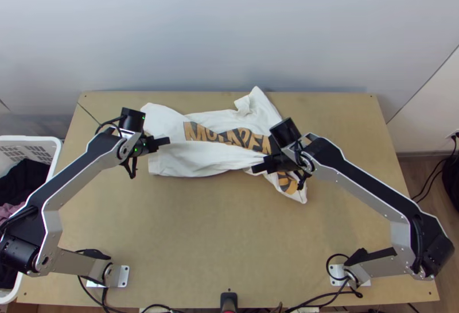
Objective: Fold the t-shirt
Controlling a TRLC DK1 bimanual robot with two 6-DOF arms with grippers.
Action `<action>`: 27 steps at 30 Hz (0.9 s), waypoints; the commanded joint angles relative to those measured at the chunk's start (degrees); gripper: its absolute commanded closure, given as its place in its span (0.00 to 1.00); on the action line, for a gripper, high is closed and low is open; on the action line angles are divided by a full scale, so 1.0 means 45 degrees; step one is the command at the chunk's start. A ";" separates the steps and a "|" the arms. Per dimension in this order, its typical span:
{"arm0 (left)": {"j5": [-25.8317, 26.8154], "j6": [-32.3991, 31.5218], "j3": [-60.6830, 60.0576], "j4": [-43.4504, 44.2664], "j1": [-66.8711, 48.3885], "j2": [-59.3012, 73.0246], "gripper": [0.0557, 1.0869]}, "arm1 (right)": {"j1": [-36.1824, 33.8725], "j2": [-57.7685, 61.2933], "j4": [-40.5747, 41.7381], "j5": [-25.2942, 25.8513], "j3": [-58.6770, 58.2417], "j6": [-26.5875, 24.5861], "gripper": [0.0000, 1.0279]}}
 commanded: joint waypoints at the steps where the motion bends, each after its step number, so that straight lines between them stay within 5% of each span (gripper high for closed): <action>1: 0.0498 -0.0058 -0.0751 0.0064 0.0015 -0.0045 0.96 | -0.0164 -0.0064 -0.0424 -0.0204 -0.0309 -0.0001 0.97; 5: 0.0869 -0.0038 -0.1064 0.0005 0.0035 -0.0123 0.91 | -0.0164 -0.0181 -0.0424 -0.0204 -0.0661 -0.0001 0.97; 12: 0.1865 -0.0097 -0.0790 -0.2143 -0.0004 -0.0103 0.44 | -0.0261 -0.0298 -0.0443 -0.0576 -0.0973 0.0077 0.97; 16: 0.2275 0.0450 -0.0693 -0.3569 -0.0083 -0.0103 0.26 | -0.0261 -0.0396 -0.0443 -0.0615 -0.1169 0.0077 0.97; 27: 0.2607 0.0430 0.0245 -0.3784 -0.0473 0.0795 0.20 | -0.0203 -0.0689 -0.0482 -0.0869 -0.1306 0.0077 0.97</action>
